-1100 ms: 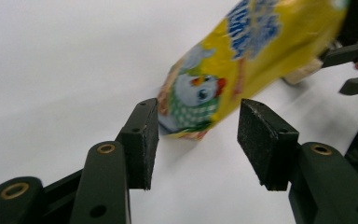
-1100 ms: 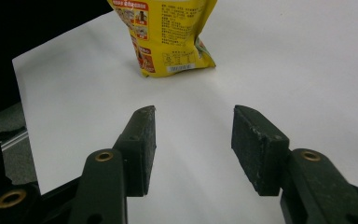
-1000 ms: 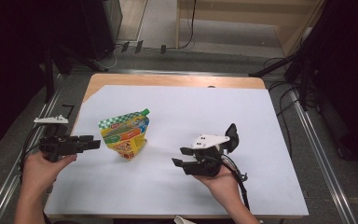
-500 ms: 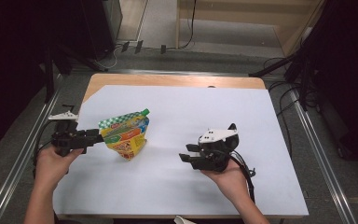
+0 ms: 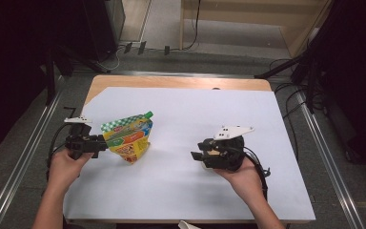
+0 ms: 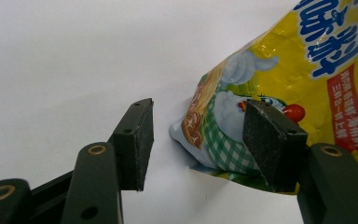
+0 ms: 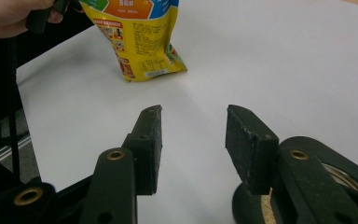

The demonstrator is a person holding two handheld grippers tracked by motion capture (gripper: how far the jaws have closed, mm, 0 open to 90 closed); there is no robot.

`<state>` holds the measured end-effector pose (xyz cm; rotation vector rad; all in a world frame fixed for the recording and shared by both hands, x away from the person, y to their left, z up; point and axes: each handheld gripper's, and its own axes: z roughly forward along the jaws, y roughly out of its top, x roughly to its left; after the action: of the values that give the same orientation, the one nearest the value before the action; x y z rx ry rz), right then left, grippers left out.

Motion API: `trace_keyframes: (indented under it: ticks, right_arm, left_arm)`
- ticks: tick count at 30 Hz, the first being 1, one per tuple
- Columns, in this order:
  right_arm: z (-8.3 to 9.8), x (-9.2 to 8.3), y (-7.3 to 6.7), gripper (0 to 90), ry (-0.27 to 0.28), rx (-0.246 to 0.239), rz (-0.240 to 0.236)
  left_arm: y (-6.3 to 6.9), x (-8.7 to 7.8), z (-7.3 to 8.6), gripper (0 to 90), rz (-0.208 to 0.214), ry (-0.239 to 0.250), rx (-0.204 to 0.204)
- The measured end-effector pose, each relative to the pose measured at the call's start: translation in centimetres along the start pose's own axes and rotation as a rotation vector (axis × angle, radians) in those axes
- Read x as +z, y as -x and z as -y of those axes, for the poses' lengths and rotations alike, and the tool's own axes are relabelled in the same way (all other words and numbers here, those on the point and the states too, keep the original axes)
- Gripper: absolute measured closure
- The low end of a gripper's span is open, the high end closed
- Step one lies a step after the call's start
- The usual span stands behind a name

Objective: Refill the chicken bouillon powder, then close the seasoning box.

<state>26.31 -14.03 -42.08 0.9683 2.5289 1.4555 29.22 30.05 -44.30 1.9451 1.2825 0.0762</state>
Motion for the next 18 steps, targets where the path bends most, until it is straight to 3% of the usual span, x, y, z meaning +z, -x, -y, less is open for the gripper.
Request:
trace_keyframes:
  ticks: [8, 18]
  right_arm:
    - [-0.3, -1.8, 1.0, 60.0, 0.006, 0.015, 0.015]
    - [-0.6, -4.0, 2.4, 74.5, 0.014, 0.025, 0.032]
  left_arm:
    - [0.1, 0.1, 0.0, 42.6, 0.000, 0.007, 0.006]
    - [0.0, -0.2, 0.1, 42.2, -0.004, 0.003, 0.005]
